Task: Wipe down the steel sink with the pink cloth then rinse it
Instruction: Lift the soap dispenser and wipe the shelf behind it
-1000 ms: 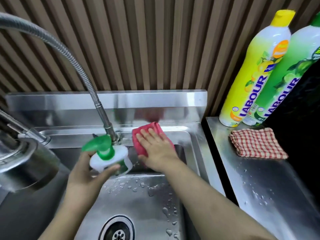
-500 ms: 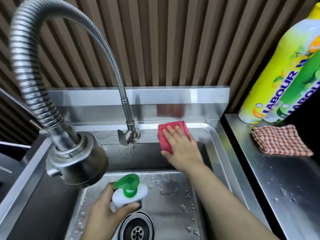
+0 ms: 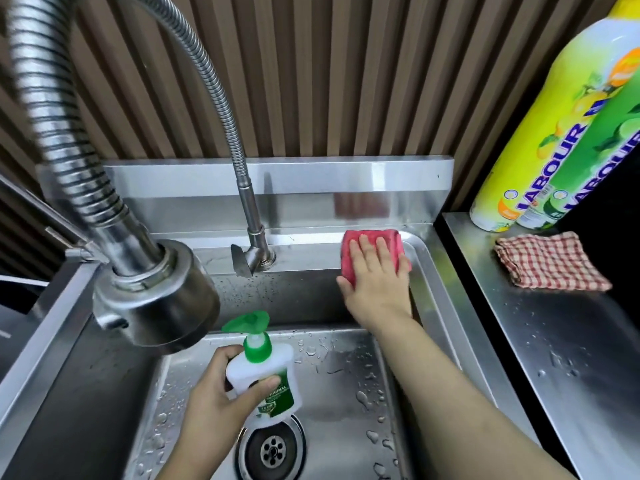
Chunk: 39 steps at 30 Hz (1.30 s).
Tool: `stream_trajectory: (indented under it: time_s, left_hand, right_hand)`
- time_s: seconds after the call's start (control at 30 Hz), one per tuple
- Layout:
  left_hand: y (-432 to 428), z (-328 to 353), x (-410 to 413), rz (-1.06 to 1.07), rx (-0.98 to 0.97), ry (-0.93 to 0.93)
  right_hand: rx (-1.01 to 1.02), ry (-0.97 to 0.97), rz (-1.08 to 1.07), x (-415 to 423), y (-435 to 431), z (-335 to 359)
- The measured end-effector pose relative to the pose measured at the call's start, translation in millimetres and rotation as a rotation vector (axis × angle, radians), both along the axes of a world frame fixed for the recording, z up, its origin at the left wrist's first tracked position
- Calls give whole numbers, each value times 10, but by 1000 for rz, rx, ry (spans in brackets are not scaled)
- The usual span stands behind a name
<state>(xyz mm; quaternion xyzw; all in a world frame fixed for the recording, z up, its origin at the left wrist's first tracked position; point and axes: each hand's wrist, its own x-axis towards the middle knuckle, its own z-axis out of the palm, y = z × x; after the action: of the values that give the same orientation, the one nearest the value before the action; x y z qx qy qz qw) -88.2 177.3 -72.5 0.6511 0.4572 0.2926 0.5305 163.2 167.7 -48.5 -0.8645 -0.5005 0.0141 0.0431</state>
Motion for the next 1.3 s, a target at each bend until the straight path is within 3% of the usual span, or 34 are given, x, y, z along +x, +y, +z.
stream_trajectory:
  time_s: [0.13,0.23,0.4,0.6,0.77,1.03,1.23,1.3]
  left_hand:
    - [27,-35,10,9,-63,-15]
    - [44,-37,33,12,-82,-42]
    - [26,-70,46,-30,-62,-13]
    - [32,-96,52,-38,-21,42]
    - [19,-78,74,-29,-23,53]
    - [-45,-96,80,-22,26,116]
    - [-75,-11,115,-55,13,102]
    - [-71,9,93,-50,2,91]
  right_hand:
    - [32,44,197,-274,338,29]
    - [32,76,289,-76,131,3]
    - [44,77,170,-299,235,-30]
    - [46,65,331,-235,277,2]
    - [93,42,101,-99,59,-47]
    - [106,50,362,-504,586,-13]
    - [282,361,528,-17,227,76]
    - [415,731,339,6,169,196]
